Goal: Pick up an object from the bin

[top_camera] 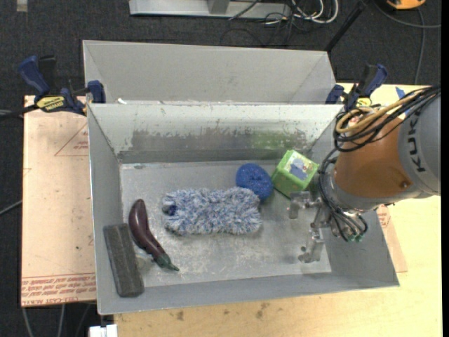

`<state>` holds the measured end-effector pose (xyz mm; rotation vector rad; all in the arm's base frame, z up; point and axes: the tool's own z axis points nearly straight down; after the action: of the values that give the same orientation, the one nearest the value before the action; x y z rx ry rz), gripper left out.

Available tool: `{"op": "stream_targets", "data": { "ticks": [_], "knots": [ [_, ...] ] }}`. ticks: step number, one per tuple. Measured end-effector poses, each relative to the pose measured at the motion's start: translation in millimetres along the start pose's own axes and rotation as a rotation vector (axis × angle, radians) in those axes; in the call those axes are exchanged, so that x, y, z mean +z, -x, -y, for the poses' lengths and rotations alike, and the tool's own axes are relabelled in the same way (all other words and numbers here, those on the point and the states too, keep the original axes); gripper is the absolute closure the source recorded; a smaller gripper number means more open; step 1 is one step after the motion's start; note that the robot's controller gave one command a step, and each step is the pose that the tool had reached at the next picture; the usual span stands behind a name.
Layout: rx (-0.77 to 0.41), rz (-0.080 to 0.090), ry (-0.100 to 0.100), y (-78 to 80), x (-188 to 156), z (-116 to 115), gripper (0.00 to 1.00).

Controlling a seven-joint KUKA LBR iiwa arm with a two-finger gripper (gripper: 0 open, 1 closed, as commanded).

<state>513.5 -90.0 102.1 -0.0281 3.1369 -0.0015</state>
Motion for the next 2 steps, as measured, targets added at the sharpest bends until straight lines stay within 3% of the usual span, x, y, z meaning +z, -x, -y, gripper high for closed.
{"op": "stream_targets", "data": {
  "ticks": [1, 2],
  "knots": [
    [-0.02, -0.016, 0.007, -0.4, -20, -16, 0.0],
    [0.05, 0.002, -0.001, 9.3, -59, -45, 0.0]
  ]
}}
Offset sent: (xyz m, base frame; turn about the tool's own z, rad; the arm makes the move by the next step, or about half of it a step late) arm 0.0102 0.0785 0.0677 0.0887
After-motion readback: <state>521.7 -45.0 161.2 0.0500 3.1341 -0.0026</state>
